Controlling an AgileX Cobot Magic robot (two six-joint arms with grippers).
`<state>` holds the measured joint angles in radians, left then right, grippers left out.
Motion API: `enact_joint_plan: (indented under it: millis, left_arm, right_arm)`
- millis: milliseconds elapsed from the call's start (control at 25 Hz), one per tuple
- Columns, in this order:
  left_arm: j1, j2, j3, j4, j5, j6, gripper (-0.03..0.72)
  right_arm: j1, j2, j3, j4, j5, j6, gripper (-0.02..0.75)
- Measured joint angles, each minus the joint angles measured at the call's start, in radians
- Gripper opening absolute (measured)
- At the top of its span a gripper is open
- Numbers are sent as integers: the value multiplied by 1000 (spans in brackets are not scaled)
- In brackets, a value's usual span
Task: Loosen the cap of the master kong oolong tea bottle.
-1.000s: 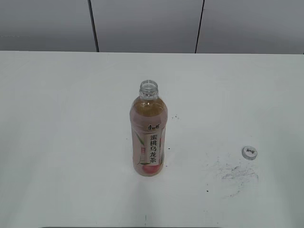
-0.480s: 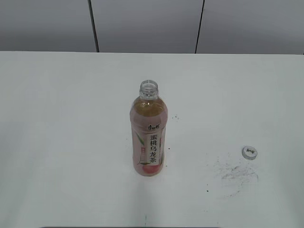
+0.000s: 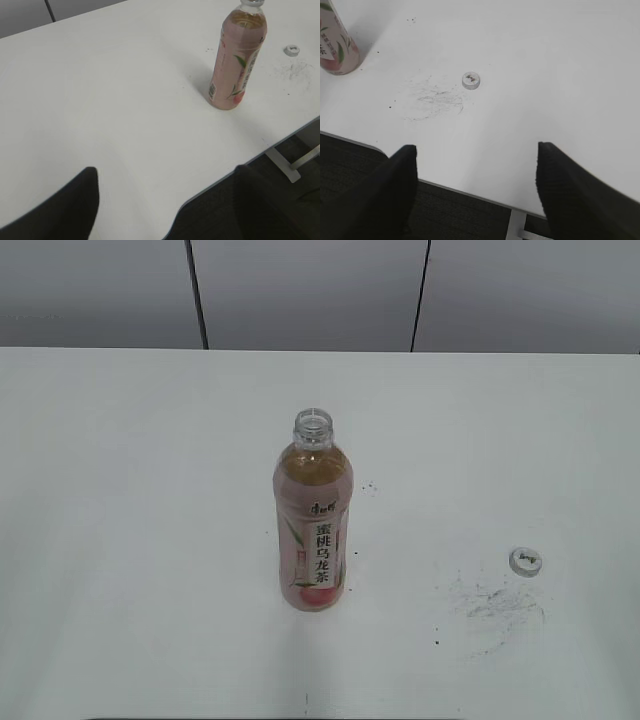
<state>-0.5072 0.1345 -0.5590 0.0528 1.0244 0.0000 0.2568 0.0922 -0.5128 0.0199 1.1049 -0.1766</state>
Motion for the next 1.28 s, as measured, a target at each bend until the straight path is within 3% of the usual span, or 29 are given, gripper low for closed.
enact_joint_plan:
  millis: [240, 320, 560, 680, 1280]
  left_arm:
    - [15, -11, 1, -1, 0, 0, 490]
    - [83, -22, 1, -1, 0, 0, 490]
    - [426, -118, 2, 2, -1, 0, 490]
    - [502, -140, 4, 3, 2, 0, 490]
    - [517, -141, 5, 4, 1, 0, 466]
  right_arm:
    - [-3, -2, 0, 0, -1, 0, 555]
    - [-28, -22, 0, 0, -1, 0, 555]
    - [-187, -98, 0, -2, -1, 0, 554]
    - [-204, -99, 0, -2, -1, 0, 554]
    - [-205, -100, 0, -2, -2, 0, 554]
